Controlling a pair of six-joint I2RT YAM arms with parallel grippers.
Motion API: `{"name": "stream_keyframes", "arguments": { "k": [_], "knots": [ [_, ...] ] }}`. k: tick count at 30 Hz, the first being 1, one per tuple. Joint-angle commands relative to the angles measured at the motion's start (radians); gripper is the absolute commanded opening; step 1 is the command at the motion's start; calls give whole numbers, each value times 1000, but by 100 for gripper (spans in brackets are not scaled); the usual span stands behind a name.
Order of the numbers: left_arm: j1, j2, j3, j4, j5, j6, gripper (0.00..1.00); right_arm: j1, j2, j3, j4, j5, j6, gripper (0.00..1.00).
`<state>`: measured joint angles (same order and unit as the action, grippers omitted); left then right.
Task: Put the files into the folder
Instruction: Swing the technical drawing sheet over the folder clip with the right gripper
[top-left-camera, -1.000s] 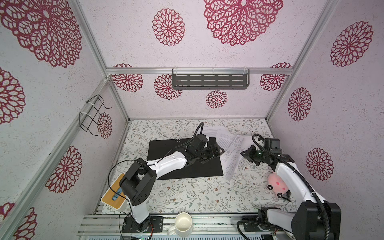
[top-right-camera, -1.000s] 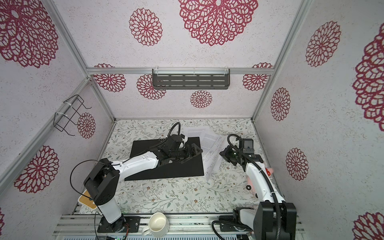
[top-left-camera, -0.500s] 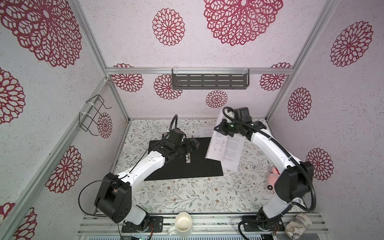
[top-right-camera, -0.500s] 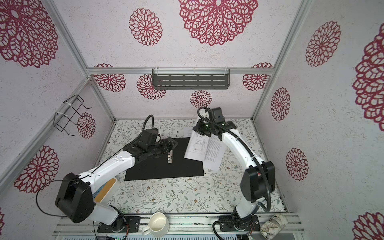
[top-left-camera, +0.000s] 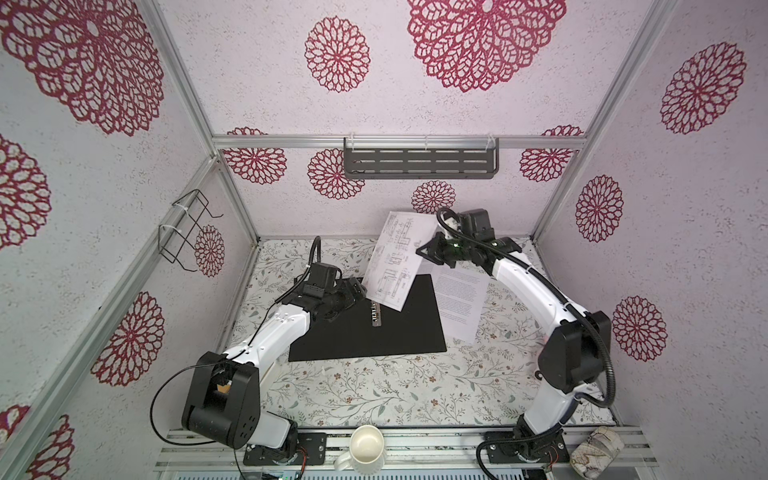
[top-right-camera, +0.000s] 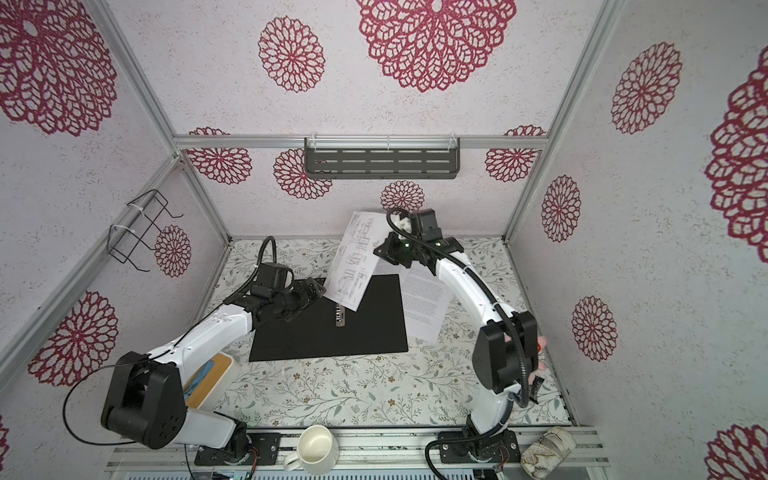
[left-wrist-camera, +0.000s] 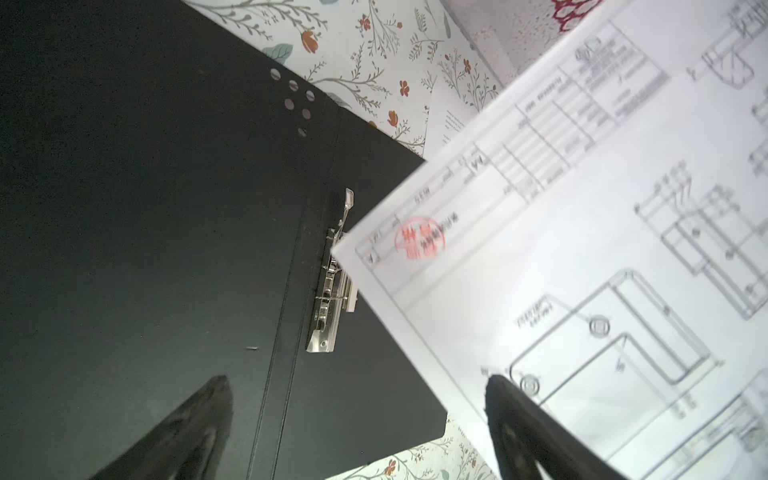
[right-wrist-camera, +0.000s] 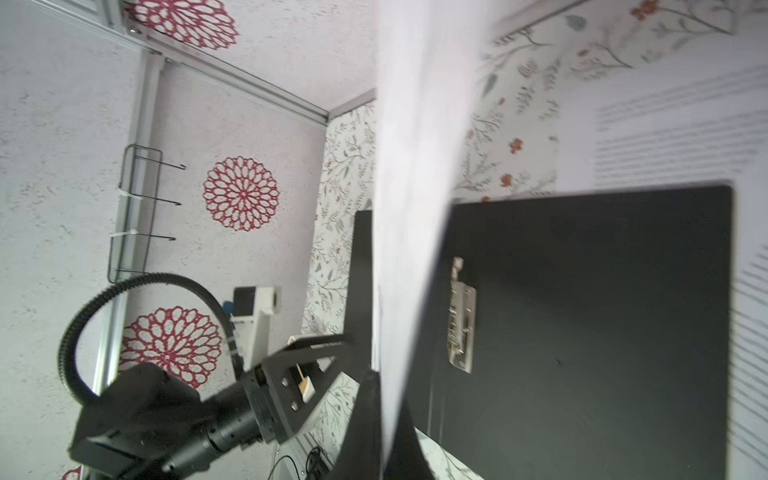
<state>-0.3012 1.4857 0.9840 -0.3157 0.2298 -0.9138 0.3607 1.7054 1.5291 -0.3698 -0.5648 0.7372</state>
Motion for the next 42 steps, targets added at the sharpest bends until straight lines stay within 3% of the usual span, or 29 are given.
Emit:
{"name": "stream_keyframes", "arguments": {
  "k": [1, 5, 11, 16, 24, 33, 42],
  "knots": [
    [13, 38, -12, 55, 71, -13, 98, -36, -79, -206, 160, -73, 35, 0],
    [11, 72, -27, 118, 116, -46, 100, -64, -89, -367, 149, -92, -116, 0],
    [-2, 86, -50, 149, 112, -66, 98, -82, -32, -432, 112, -149, -294, 0],
    [-31, 87, -42, 129, 84, -50, 98, -97, 33, -391, 25, -148, -445, 0],
    [-85, 110, -15, 102, 42, -53, 97, -106, 111, -304, 9, -189, -567, 0],
    [-100, 122, -12, 113, 31, -56, 97, -100, 173, -163, -130, -232, -783, 0],
    [-99, 142, -4, 121, 57, -46, 97, -71, 256, -53, -247, -222, -878, 0]
  ]
}}
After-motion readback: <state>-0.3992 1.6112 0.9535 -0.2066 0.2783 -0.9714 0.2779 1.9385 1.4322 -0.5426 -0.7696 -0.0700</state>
